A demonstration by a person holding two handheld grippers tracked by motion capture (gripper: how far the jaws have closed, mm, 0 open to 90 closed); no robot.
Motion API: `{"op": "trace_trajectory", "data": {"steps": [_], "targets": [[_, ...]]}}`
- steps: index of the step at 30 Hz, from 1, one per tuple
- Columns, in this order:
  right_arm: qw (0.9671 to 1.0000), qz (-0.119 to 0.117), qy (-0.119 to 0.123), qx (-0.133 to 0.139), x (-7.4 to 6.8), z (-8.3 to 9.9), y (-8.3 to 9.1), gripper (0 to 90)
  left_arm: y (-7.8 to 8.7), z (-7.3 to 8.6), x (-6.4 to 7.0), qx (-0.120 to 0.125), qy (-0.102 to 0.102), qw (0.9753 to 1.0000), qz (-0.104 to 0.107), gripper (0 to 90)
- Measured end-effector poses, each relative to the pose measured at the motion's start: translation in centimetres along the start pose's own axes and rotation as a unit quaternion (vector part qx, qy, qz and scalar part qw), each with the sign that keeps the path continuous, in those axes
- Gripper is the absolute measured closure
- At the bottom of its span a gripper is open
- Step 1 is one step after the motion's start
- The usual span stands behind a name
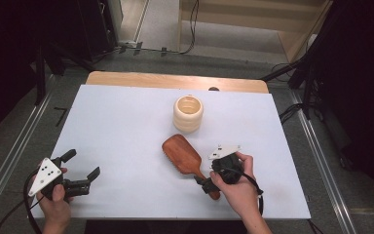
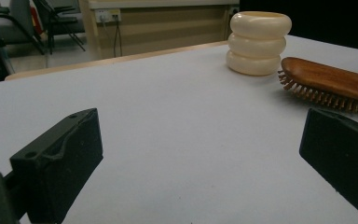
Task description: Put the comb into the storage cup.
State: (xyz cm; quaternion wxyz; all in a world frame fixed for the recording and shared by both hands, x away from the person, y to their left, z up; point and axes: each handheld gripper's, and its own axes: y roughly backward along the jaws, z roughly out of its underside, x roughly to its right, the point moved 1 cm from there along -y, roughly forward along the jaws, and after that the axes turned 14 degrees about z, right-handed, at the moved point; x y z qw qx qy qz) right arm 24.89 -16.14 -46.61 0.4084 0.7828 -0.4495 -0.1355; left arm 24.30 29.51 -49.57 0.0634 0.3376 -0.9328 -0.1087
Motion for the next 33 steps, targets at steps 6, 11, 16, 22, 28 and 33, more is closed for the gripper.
{"op": "trace_trajectory", "data": {"steps": [6, 11, 16, 22, 28, 33], "targets": [[0.9999, 0.004, 0.003, -0.012, -0.6, -0.3, -0.7, 0.0, -0.1, 0.0, 0.0, -0.002, -0.005, 1.0000, 0.000, 0.0], [0.9997, 0.009, 0.007, -0.022, -1.0, -0.4, -1.2, 0.0, 0.0, 0.0, 0.0, -0.002, -0.004, 1.0000, 0.000, 0.0], [0.9994, 0.008, 0.009, -0.034, -1.3, -0.5, -1.7, 0.0, 0.0, 0.0, 0.0, -0.001, -0.005, 1.0000, 0.000, 0.0], [0.9988, 0.010, 0.014, -0.045, -1.8, -0.6, -2.3, 0.0, 0.0, 0.0, 0.0, -0.001, -0.003, 1.0000, 0.000, 0.0], [0.9985, 0.006, 0.008, -0.055, -2.1, -0.6, -2.8, 0.0, 0.0, 0.0, 0.0, -0.001, -0.003, 1.0000, 0.000, 0.0], [0.9979, 0.010, 0.007, -0.063, -2.4, -0.3, -3.5, 0.0, 0.0, 0.0, 0.0, 0.000, -0.003, 1.0000, 0.001, 0.0]]}}
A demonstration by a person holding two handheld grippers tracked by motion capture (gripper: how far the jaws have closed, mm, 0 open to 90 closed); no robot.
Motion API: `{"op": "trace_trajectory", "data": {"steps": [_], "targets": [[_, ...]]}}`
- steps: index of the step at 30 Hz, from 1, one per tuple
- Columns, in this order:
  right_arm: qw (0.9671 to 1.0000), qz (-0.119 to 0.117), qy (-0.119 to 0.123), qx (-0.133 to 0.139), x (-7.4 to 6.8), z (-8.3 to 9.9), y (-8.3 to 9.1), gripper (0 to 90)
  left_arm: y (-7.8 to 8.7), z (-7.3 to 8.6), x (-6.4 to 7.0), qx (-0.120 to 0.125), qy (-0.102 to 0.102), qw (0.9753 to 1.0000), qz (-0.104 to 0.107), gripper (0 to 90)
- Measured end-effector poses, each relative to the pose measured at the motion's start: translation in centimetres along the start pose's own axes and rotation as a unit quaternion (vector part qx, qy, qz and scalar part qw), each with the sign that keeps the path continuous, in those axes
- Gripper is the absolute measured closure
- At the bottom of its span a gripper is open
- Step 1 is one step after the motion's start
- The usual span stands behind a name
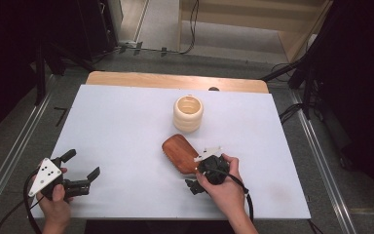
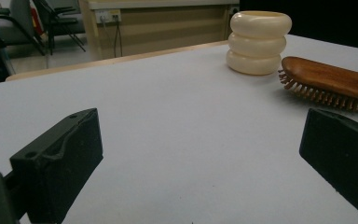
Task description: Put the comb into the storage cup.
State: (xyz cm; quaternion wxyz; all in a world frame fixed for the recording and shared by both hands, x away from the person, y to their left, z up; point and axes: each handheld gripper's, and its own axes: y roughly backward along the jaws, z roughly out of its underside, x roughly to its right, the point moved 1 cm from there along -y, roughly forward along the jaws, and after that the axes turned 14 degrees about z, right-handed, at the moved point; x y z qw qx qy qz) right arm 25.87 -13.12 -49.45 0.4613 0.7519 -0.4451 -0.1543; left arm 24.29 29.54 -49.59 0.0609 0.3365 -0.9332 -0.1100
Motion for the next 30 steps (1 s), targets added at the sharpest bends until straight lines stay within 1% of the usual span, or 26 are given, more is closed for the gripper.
{"op": "trace_trajectory", "data": {"steps": [4, 6, 9, 10, 12, 13, 14, 15, 16, 17, 20, 21, 22, 25, 26, 28, 30], "targets": [[1.0000, 0.004, 0.003, -0.004, -0.3, 0.0, -0.4, 0.0, 0.0, 0.0, 0.0, -0.001, 0.000, 1.0000, -0.001, 0.0], [0.9999, 0.007, 0.000, -0.010, -0.4, -0.1, -0.5, 0.0, 0.0, 0.0, 0.0, 0.000, 0.001, 1.0000, 0.000, 0.0], [0.9999, 0.009, -0.002, -0.011, -0.5, 0.0, -0.6, 0.0, 0.0, 0.0, 0.0, 0.001, 0.002, 1.0000, -0.001, 0.0], [0.9998, 0.017, -0.007, -0.010, -0.5, 0.0, -0.7, 6.6, 0.0, 0.0, 0.0, 0.002, 0.004, 1.0000, -0.001, 0.0], [0.9997, 0.020, -0.010, -0.010, -0.5, 0.0, -0.8, 6.8, 0.0, 0.0, 0.0, 0.003, 0.005, 1.0000, -0.002, 0.0], [0.9997, 0.017, -0.010, -0.012, -0.5, 0.0, -0.9, 8.2, 0.0, 0.0, 0.0, 0.003, 0.005, 1.0000, -0.003, 0.0], [0.9997, 0.017, -0.013, -0.014, -0.6, 0.1, -0.9, 12.5, 0.0, 0.0, 0.0, 0.003, 0.006, 1.0000, -0.003, 0.0], [0.9996, 0.020, -0.016, -0.015, -0.6, 0.1, -1.0, 13.3, 0.0, 0.0, 0.0, 0.003, 0.006, 1.0000, -0.003, 0.0], [0.9996, 0.016, -0.016, -0.018, -0.6, 0.1, -1.0, 13.8, 0.0, 0.0, -0.1, 0.003, 0.006, 1.0000, -0.004, 0.0], [0.9995, 0.016, -0.017, -0.019, -0.6, 0.1, -1.1, 16.2, 0.0, 0.0, -0.1, 0.003, 0.006, 1.0000, -0.004, 0.0], [0.9992, 0.026, -0.020, -0.022, -0.7, 0.1, -1.3, 24.3, 0.1, 0.0, -0.1, 0.003, 0.006, 1.0000, -0.004, 0.0], [0.9990, 0.028, -0.024, -0.023, -0.7, 0.1, -1.3, 25.6, 0.1, 0.0, -0.1, 0.003, 0.006, 1.0000, -0.004, 0.0], [0.9990, 0.028, -0.027, -0.023, -0.7, 0.1, -1.3, 27.1, 0.1, 0.0, -0.1, 0.003, 0.006, 1.0000, -0.004, 0.0], [0.9989, 0.028, -0.031, -0.022, -0.6, 0.0, -1.2, 36.7, 0.1, 0.0, -0.1, 0.003, 0.007, 1.0000, -0.005, 0.0], [0.9989, 0.027, -0.032, -0.023, -0.6, 0.0, -1.2, 37.6, 0.1, 0.0, -0.1, 0.003, 0.007, 1.0000, -0.005, 0.0], [0.9990, 0.025, -0.026, -0.028, -0.6, -0.1, -1.2, 42.0, 0.1, 0.0, -0.1, 0.003, 0.007, 1.0000, -0.005, 0.0], [0.9990, 0.021, -0.024, -0.032, -0.5, -0.1, -1.1, 49.5, 0.0, 0.0, -0.1, 0.002, 0.007, 1.0000, -0.005, 0.0]]}}
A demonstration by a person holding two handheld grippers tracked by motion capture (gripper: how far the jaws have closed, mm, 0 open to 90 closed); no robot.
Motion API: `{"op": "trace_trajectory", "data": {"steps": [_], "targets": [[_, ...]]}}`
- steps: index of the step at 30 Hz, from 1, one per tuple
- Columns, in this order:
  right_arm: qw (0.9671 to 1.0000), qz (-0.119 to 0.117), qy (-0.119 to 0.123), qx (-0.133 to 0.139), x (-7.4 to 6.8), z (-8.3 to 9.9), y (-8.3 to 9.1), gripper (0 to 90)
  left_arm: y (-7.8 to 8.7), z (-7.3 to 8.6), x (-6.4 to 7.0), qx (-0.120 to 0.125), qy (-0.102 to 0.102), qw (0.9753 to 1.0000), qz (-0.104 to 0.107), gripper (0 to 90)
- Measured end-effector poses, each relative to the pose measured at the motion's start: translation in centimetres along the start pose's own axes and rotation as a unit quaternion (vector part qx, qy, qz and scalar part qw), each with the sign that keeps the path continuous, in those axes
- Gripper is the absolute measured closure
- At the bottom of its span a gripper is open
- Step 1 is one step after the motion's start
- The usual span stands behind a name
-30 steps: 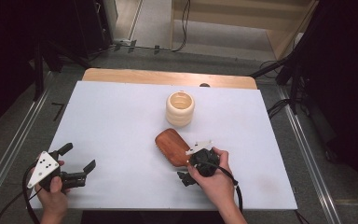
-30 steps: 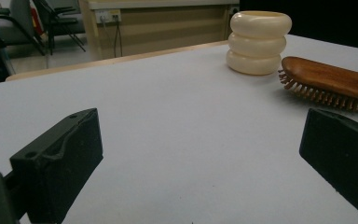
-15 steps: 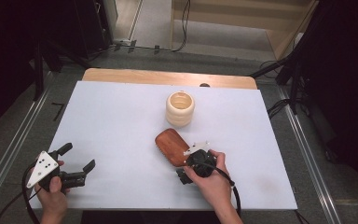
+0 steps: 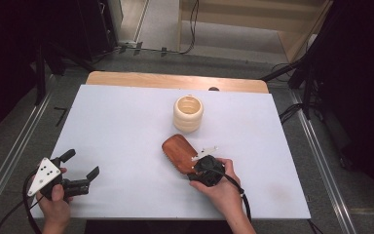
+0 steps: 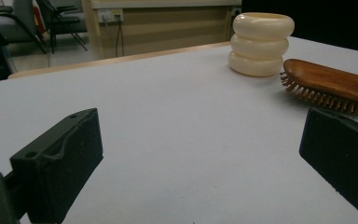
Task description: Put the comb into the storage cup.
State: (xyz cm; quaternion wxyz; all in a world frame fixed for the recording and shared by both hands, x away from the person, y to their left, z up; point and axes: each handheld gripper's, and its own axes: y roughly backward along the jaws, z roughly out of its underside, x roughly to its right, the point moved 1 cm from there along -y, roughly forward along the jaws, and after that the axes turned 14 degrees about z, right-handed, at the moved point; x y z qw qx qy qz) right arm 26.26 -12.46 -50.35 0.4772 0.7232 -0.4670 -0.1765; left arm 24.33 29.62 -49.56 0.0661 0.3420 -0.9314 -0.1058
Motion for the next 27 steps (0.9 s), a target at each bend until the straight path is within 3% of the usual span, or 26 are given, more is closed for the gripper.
{"op": "trace_trajectory", "data": {"steps": [2, 4, 11, 21, 27], "targets": [[1.0000, -0.004, 0.000, 0.001, 0.3, 0.1, 0.1, 63.8, 0.0, 0.0, 0.0, 0.000, 0.000, 1.0000, 0.000, 0.0], [1.0000, -0.005, -0.002, 0.006, 0.5, 0.3, 0.1, 68.5, 0.0, 0.0, 0.0, 0.000, 0.000, 1.0000, 0.000, 0.0], [0.9992, -0.020, -0.006, 0.033, 1.0, 0.9, 0.0, 69.5, 0.0, 0.0, 0.0, 0.000, 0.000, 1.0000, -0.001, 0.0], [0.9982, -0.024, -0.004, 0.055, 1.0, 1.3, 0.1, 69.5, 0.0, 0.0, -0.1, 0.001, 0.001, 1.0000, -0.001, 0.0], [0.9959, -0.028, -0.016, 0.084, 1.4, 1.3, 0.4, 69.5, 0.0, -0.1, 0.0, 0.001, 0.000, 1.0000, -0.003, 0.0]]}}
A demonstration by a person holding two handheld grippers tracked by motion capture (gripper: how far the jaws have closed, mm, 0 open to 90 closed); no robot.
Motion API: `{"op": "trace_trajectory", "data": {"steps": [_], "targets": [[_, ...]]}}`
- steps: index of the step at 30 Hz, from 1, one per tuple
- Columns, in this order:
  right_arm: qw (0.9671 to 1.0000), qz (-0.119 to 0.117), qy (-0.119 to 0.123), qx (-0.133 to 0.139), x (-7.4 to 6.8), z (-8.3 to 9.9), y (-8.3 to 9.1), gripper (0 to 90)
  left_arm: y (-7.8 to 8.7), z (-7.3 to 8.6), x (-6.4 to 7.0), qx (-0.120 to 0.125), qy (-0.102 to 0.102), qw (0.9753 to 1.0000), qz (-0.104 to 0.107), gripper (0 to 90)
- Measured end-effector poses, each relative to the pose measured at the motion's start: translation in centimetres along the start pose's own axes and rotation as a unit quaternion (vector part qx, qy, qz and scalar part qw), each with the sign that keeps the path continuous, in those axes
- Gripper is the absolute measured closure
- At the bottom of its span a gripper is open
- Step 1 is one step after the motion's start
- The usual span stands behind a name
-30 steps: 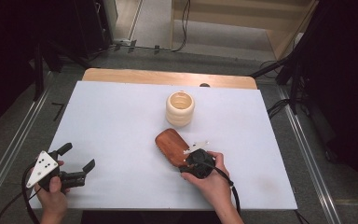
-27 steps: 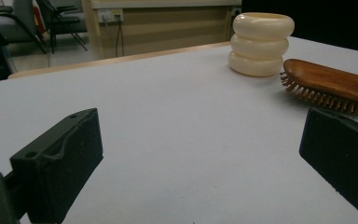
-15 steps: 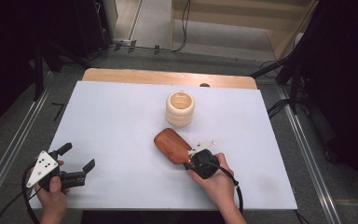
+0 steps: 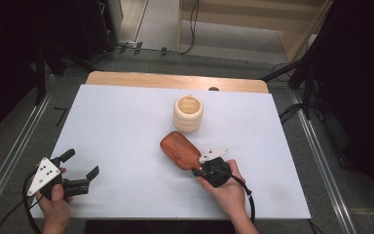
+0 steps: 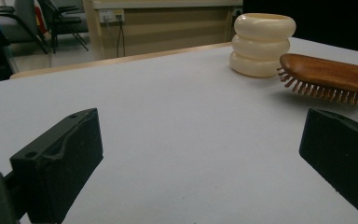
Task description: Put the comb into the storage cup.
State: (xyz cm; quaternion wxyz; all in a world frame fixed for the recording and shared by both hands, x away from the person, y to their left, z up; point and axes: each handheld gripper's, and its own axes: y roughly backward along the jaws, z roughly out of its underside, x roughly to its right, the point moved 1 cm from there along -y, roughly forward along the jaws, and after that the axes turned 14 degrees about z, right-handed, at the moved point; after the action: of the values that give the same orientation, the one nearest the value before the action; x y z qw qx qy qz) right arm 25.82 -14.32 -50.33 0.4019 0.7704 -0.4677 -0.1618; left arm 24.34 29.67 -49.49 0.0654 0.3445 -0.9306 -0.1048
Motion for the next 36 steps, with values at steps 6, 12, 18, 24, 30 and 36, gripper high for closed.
{"op": "trace_trajectory", "data": {"steps": [6, 12, 18, 24, 30, 36], "targets": [[0.9992, 0.002, -0.015, 0.037, 0.3, 0.0, 0.6, 69.5, 0.0, -0.1, 0.0, 0.001, 0.001, 1.0000, -0.001, 0.0], [0.9970, 0.004, -0.026, 0.073, 0.6, 0.0, 1.2, 69.5, 0.1, -0.1, -0.2, 0.006, 0.008, 0.9999, -0.003, 0.0], [0.9953, 0.002, -0.032, 0.091, 0.6, 0.0, 1.5, 69.5, 0.3, -0.4, -0.1, 0.024, 0.040, 0.9988, 0.014, 0.0], [0.9925, 0.008, -0.030, 0.118, 0.4, -0.1, 1.7, 69.5, -0.3, -1.0, 1.2, 0.012, 0.032, 0.9991, 0.026, 0.0], [0.9896, 0.008, -0.038, 0.139, 0.5, 0.0, 1.9, 69.5, -1.0, -2.0, 2.4, 0.010, 0.024, 0.9991, 0.032, 0.0], [0.9865, 0.012, -0.036, 0.159, 0.5, 0.2, 2.2, 69.5, -1.7, -3.3, 3.3, 0.021, 0.050, 0.9973, 0.050, 0.0]]}}
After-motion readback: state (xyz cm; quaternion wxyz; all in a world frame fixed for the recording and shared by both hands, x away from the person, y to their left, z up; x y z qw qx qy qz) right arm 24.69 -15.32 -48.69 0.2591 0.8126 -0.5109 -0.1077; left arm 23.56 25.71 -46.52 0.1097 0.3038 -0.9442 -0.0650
